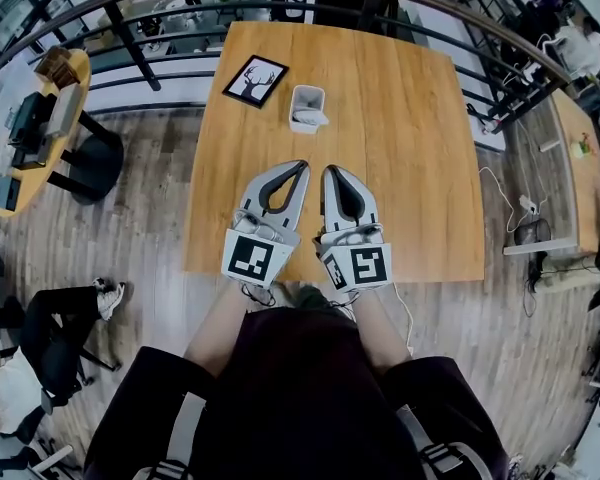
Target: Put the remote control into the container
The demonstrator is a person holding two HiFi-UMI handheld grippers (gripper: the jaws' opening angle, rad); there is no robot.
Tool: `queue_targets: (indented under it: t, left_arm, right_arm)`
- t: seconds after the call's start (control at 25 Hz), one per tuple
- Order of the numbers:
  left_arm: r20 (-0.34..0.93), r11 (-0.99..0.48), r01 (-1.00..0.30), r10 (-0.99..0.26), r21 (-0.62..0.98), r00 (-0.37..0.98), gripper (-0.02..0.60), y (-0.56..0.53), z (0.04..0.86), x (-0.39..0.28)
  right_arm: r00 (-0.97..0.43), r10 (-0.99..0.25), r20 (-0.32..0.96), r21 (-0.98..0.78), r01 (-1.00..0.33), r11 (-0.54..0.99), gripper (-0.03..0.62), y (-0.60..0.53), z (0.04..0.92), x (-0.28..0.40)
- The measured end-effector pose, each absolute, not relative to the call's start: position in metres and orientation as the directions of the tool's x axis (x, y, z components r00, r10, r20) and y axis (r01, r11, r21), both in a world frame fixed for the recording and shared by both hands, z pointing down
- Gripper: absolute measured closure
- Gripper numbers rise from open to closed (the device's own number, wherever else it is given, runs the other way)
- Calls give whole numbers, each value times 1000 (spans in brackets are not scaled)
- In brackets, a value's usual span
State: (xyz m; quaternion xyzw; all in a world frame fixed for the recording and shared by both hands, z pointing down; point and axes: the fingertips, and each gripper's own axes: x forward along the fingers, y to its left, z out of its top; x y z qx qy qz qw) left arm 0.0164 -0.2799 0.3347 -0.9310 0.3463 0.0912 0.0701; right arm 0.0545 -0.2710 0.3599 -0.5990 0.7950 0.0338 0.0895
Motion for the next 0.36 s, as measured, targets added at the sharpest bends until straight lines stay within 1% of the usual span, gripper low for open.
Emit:
queue_targets:
  t: [0.36]
  left_arm:
    - [-222,-748,-661,-636,-60,739,569,-276,327,15]
  right_arm:
    - [-266,-946,-184,-50,-959,279,576,-266,352,55]
